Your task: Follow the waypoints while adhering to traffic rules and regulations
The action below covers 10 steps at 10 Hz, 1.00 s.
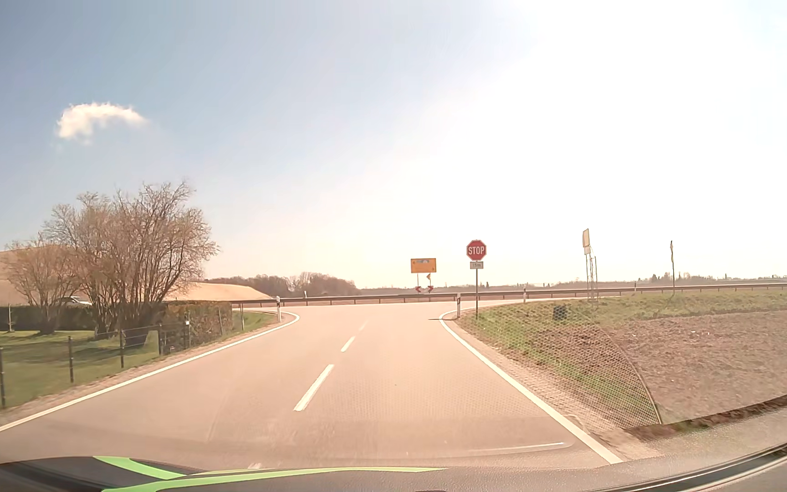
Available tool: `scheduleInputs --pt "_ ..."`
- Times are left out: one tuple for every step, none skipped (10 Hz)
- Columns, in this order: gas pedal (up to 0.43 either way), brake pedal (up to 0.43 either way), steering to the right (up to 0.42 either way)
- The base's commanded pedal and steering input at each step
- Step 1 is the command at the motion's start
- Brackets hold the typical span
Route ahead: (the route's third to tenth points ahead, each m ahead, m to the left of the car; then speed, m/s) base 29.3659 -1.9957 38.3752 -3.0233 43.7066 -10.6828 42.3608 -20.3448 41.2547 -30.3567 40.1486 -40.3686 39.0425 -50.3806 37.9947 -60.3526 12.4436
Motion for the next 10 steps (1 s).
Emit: scheduleInputs --pt "0.000 0.232 0.003" --pt "0.000 0.232 0.003" --pt "0.000 0.238 0.003" --pt "0.000 0.238 0.003" --pt "0.000 0.238 0.004" --pt "0.000 0.244 0.004" --pt "0.000 0.250 0.007" --pt "0.000 0.256 0.009" --pt "0.000 0.256 0.015" --pt "0.000 0.262 0.020"
